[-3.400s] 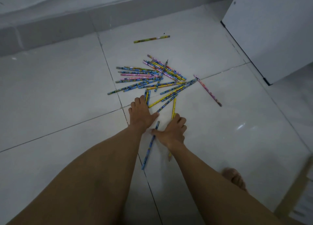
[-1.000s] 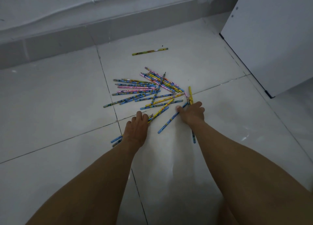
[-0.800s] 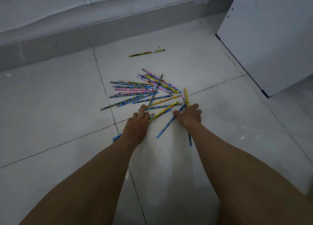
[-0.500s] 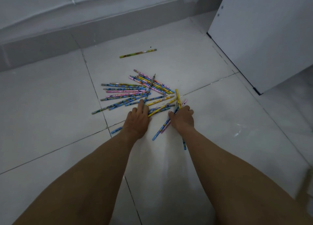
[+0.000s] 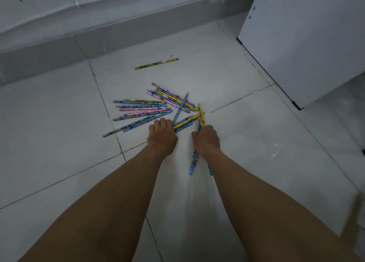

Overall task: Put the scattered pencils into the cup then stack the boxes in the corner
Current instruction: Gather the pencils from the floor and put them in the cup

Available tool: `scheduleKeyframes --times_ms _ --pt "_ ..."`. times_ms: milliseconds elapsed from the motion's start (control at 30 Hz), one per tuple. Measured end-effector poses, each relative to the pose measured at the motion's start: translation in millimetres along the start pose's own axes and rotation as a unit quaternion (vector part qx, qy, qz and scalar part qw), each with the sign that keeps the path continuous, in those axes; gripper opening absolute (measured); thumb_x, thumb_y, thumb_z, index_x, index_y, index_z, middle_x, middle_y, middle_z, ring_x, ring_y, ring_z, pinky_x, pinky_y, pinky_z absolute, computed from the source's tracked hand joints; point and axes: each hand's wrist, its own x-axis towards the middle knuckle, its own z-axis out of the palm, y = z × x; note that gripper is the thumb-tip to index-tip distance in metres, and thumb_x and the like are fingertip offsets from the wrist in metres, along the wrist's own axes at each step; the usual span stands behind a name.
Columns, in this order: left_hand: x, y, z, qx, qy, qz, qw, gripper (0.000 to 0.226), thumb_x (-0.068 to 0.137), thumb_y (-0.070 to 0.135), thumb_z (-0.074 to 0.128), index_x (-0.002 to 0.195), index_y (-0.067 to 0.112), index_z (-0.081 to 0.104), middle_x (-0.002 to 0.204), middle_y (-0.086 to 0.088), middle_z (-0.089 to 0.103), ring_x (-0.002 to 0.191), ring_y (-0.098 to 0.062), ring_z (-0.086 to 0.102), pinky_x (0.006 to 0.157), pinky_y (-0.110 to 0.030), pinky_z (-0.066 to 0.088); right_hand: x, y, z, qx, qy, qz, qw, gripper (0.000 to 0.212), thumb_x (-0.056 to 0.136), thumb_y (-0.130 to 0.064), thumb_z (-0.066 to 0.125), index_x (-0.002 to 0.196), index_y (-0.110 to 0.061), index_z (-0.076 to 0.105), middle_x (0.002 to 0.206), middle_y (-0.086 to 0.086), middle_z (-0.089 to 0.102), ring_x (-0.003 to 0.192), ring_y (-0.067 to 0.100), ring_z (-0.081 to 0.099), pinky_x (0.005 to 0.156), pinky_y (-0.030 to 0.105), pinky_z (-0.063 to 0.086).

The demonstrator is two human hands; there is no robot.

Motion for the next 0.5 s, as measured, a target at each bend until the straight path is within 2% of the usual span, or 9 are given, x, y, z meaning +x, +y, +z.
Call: scheduleKeyframes --times_ms 233,367,500 --pt "-11.7 3.5 5.4 0.03 0.012 0.01 0.999 0.023 0.095 0.011 0.03 0.114 0.006 0.043 0.112 -0.014 0.052 0.1 -0.03 0.05 0.083 -0.037 0.038 -1.1 0.1 3.3 -0.04 0.0 -0.015 0.999 0.04 0.094 -0.025 0.052 0.123 0.002 0.044 0.13 0.02 0.05 0.119 0.035 0.053 0.095 0.037 0.043" --pt "-12.8 2.6 5.6 0.038 0.018 0.012 0.999 0.023 0.096 0.011 0.028 0.113 0.006 0.043 0.111 -0.014 0.053 0.099 -0.03 0.051 0.083 -0.037 0.039 -0.5 3.3 5.1 -0.067 0.002 -0.031 0.997 0.038 0.097 -0.026 0.048 0.123 0.002 0.043 0.13 0.02 0.05 0.117 0.035 0.055 0.093 0.037 0.044" --pt "-16.0 3.1 4.7 0.024 0.016 0.01 1.0 0.022 0.097 0.011 0.03 0.114 0.005 0.041 0.11 -0.014 0.052 0.096 -0.029 0.055 0.077 -0.035 0.043 0.7 6.2 3.5 -0.027 0.011 -0.036 0.999 0.037 0.099 -0.026 0.042 0.123 0.002 0.04 0.126 0.022 0.051 0.113 0.038 0.054 0.089 0.038 0.044"
